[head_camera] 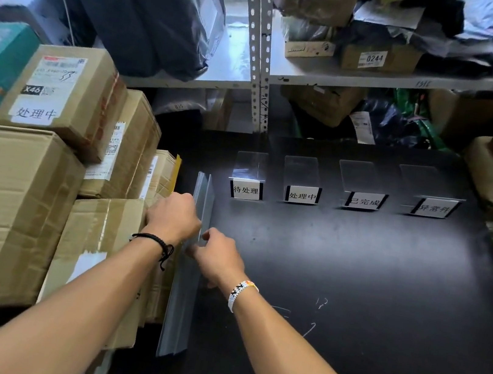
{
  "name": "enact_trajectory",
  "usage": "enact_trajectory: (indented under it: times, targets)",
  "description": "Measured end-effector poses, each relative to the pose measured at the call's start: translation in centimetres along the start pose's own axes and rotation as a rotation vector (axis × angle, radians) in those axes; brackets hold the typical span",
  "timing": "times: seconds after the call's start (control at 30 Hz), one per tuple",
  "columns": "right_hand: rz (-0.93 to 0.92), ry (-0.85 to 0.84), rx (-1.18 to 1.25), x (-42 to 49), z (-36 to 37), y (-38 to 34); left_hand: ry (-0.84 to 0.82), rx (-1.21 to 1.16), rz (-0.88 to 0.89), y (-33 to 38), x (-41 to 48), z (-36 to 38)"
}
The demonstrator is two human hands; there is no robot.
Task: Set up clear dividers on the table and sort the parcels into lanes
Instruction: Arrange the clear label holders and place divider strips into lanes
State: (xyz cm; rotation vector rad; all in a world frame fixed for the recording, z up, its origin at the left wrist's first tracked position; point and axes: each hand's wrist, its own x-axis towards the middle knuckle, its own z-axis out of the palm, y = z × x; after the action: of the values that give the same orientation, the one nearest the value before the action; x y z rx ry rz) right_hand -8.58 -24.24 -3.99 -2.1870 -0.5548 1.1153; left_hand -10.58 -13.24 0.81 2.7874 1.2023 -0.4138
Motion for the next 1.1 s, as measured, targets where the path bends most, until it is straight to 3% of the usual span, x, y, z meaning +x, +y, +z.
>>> enact_trajectory:
  times: [0.1, 0.27, 0.67, 0.9, 1.03, 1.1]
  targets:
    - [0.0, 0.017, -0.122, -0.1, 0.6, -1.2, -0.017, 0.055, 0.015, 0.3, 0.1, -0.1]
    - [0.024, 0.013, -0.073, -0.3, 0.2, -2.4, 0.012, 0.016, 0.005, 0.1, 0.5, -0.3]
    - [0.109, 0.132, -0.08, -5.5, -2.8, 2.8, 0.026, 0.045, -0.004, 0.2, 0.6, 0.0]
    - [0.117, 0.222, -0.242, -6.8, -5.5, 4.9, -0.021, 0.043, 0.034, 1.0, 0.6, 0.0]
    - [0.122, 0.249, -0.311, -6.9, -6.1, 5.8, -0.066, 0.14, 0.008, 1.8, 0.3, 0.0]
    - [0.113, 0.267, -0.315, -6.8, -6.5, 6.0, -0.009, 0.214, 0.008, 2.3, -0.3, -0.3]
